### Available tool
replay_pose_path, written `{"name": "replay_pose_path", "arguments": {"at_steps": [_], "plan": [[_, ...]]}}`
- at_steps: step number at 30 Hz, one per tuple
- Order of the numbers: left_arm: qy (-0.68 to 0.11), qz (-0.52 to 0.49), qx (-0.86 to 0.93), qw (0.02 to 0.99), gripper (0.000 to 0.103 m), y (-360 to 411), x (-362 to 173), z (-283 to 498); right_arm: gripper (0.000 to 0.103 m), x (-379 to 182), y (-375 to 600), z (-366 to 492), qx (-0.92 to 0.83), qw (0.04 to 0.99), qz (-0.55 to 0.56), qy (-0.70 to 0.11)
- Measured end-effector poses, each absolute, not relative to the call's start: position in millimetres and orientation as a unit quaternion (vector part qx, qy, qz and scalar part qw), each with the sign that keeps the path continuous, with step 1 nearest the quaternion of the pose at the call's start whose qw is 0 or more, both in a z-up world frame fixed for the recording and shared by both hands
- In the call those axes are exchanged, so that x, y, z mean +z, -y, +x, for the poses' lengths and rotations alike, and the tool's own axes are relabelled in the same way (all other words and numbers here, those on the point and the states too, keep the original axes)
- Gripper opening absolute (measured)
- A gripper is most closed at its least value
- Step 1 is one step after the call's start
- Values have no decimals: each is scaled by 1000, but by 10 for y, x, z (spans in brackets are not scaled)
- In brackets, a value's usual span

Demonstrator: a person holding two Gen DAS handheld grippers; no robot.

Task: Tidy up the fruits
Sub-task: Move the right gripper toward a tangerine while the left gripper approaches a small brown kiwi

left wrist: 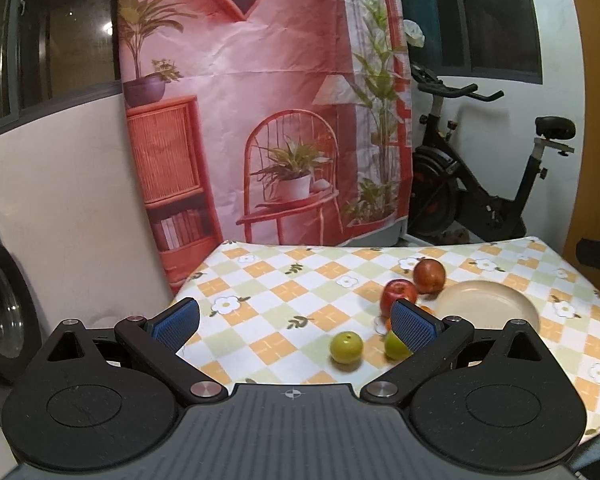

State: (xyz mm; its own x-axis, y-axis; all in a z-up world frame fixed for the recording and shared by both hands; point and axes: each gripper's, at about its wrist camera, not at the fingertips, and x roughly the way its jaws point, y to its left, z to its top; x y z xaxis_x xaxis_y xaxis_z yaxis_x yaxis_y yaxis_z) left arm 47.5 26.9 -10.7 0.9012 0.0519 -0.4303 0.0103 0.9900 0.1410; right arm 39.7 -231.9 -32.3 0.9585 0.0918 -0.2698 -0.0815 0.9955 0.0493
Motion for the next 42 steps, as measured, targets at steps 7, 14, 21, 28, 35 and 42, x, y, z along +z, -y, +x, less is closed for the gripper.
{"name": "replay_pose_path", "arguments": {"at_steps": [7, 14, 21, 28, 35, 42], "plan": [[-241, 110, -30, 964, 95, -197, -251, 889, 103, -554, 2306, 888, 82, 986, 44, -136], [-249, 102, -43, 962, 92, -210, -485, 1233, 103, -908, 2338, 1289, 76, 983, 82, -147], [-288, 56, -62, 954, 88, -311, -792, 1571, 103, -1371, 2358, 1472, 74, 978, 74, -183], [-312, 13, -91, 946, 88, -343, -1036, 1669, 103, -1675, 2303, 1507, 97, 971, 52, -211], [-329, 7, -91, 940, 91, -270, -1180, 1661, 103, -1766, 2201, 1408, 124, 968, 21, -216], [-307, 37, -71, 948, 91, -191, -1237, 1549, 103, -1808, 2261, 1372, 120, 966, 32, -228]]}}
